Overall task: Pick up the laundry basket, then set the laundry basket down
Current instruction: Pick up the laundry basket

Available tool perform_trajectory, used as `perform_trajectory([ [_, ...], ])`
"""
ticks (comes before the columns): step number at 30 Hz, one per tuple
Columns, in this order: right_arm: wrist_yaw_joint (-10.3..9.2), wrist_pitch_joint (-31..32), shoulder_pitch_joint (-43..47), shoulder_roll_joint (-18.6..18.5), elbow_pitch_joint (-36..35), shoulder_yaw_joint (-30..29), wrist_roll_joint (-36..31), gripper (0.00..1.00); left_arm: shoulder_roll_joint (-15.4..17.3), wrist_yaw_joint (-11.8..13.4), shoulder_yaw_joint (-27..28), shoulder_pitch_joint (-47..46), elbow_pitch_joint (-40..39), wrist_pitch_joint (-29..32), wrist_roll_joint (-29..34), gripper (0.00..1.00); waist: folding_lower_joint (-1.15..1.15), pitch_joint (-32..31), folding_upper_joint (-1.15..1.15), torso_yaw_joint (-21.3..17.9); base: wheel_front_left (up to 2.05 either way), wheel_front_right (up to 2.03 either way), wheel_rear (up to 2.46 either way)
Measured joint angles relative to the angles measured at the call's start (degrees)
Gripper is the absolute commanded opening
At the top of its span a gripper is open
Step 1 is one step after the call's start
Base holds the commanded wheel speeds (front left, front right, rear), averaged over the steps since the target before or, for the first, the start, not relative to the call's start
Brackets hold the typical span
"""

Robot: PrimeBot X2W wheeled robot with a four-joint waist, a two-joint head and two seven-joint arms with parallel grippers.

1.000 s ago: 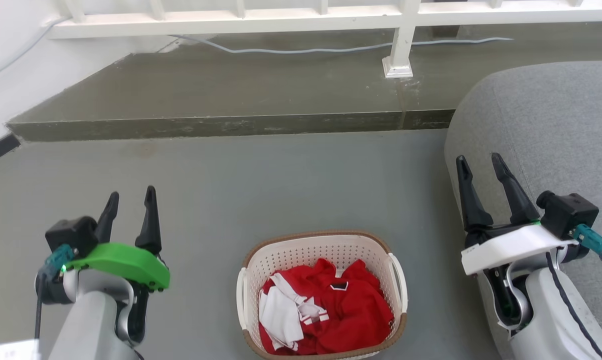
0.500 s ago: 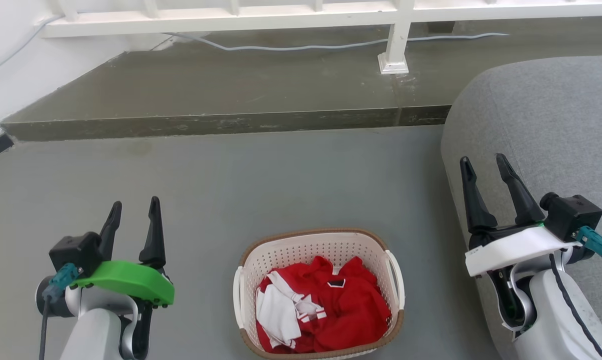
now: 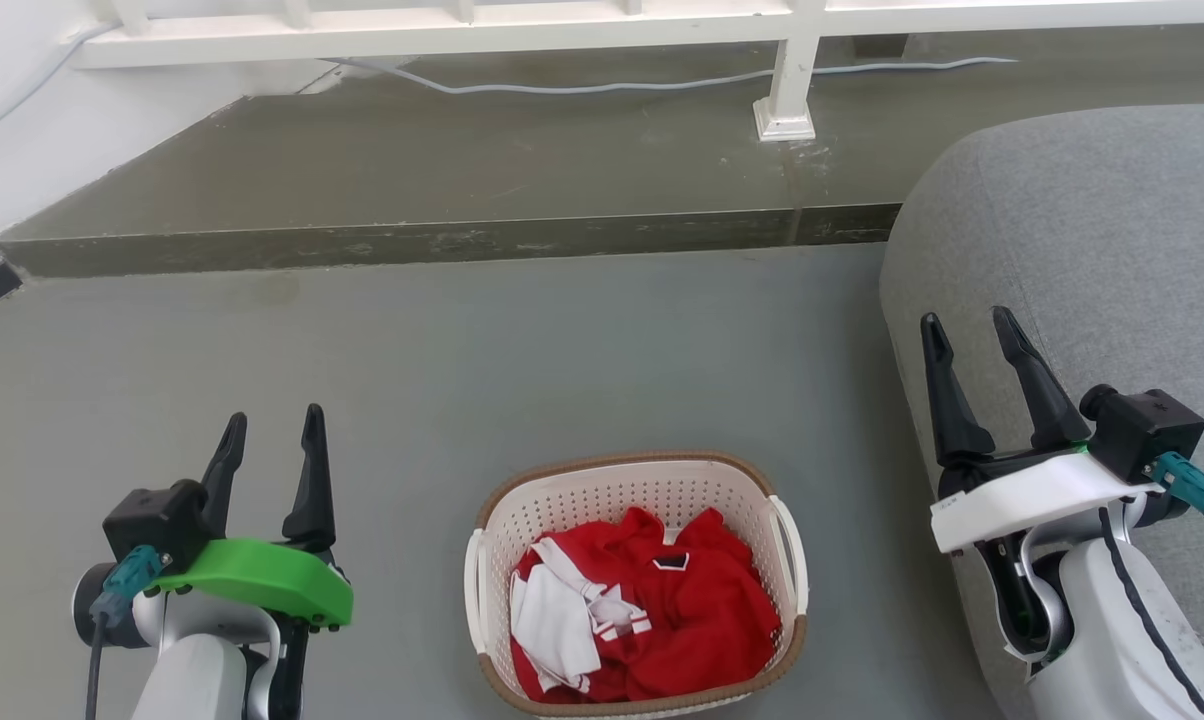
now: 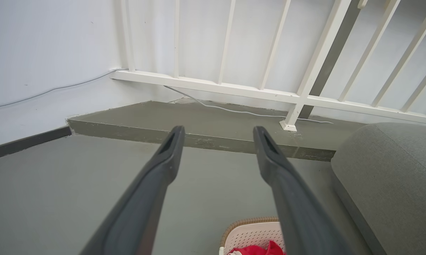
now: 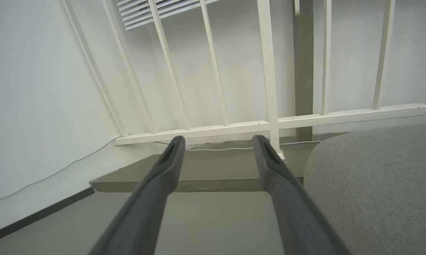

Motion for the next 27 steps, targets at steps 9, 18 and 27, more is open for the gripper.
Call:
perform_trajectory([
  [9, 0.0, 0.0, 0.0, 0.0, 0.0, 0.1, 0.0, 1.0, -0.2, 0.0, 0.3, 0.8, -1.2, 0.0, 0.2, 1.0, 0.0, 0.1, 0.0, -0.1, 0.0, 0.0, 0.0],
  [18, 0.0, 0.0, 0.0, 0.0, 0.1, 0.1, -0.1, 1.0, -0.3, 0.0, 0.3, 1.6, -1.9, 0.0, 0.4, 1.0, 0.0, 0.1, 0.0, -0.4, 0.0, 0.0, 0.0],
  [27, 0.0, 0.0, 0.0, 0.0, 0.1, 0.1, -0.2, 1.0, -0.4, 0.0, 0.3, 2.0, -3.2, 0.0, 0.6, 1.0, 0.0, 1.1, 0.0, -0.9, 0.0, 0.0, 0.0],
])
